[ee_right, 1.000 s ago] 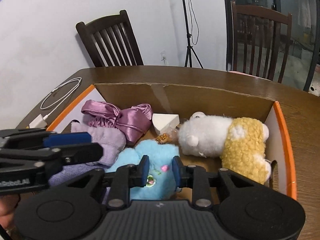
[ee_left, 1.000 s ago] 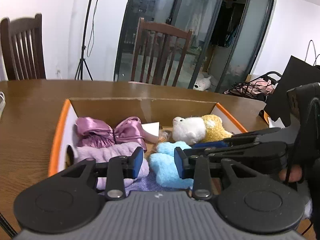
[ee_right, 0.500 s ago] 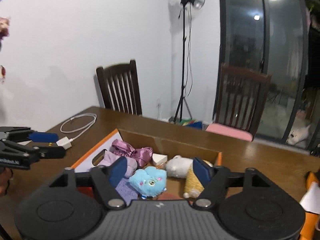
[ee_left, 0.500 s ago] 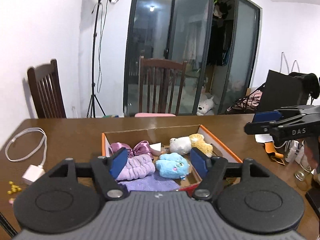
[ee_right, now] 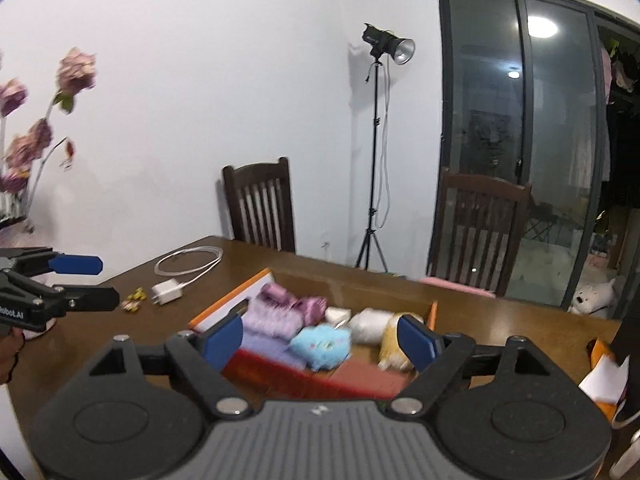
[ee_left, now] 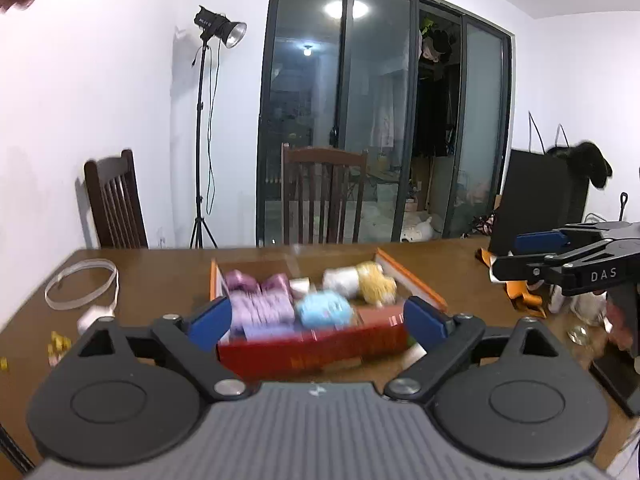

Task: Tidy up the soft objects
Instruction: 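Withdraw the open right gripper from the box, then grasp the blue-and-white carton with the right gripper and lift it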

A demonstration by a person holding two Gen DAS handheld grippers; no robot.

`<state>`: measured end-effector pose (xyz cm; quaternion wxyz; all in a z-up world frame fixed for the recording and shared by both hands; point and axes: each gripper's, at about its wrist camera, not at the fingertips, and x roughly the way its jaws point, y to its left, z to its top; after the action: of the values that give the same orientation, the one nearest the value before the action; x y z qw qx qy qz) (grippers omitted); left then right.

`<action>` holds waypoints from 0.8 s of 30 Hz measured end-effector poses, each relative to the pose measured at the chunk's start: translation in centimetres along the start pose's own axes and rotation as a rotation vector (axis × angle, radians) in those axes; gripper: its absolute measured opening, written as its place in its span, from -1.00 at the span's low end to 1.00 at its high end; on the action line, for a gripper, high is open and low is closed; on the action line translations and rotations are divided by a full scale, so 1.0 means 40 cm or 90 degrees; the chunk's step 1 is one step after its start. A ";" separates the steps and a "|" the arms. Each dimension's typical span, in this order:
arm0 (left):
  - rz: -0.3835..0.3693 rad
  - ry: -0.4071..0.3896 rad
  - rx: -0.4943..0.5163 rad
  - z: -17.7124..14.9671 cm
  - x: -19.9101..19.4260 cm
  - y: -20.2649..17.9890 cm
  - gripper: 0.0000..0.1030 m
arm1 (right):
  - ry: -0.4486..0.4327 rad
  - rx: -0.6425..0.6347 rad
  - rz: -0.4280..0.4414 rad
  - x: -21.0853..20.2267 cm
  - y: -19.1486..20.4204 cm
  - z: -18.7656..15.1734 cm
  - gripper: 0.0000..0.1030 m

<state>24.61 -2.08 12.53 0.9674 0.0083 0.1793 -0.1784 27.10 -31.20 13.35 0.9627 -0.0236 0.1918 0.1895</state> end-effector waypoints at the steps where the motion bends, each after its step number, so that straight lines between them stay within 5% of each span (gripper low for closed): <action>1: -0.002 0.006 -0.004 -0.030 -0.007 -0.006 0.84 | 0.006 0.004 0.004 -0.003 0.006 -0.023 0.64; 8: -0.046 0.070 -0.058 -0.224 -0.011 -0.039 0.76 | 0.054 0.057 0.033 -0.008 0.042 -0.238 0.59; 12: -0.047 0.109 -0.077 -0.281 0.019 -0.044 0.52 | 0.069 0.092 0.054 0.007 0.063 -0.320 0.55; 19: -0.059 0.146 -0.171 -0.280 0.148 0.006 -0.04 | 0.095 0.104 0.078 0.115 0.067 -0.332 0.28; 24: -0.078 0.165 -0.226 -0.283 0.243 0.042 -0.21 | 0.097 0.145 0.093 0.200 0.045 -0.320 -0.06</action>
<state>29.77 -2.91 -1.55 0.9100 -0.1502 0.3307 -0.2000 28.65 -28.20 -1.45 0.9254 0.0853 0.2860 0.2336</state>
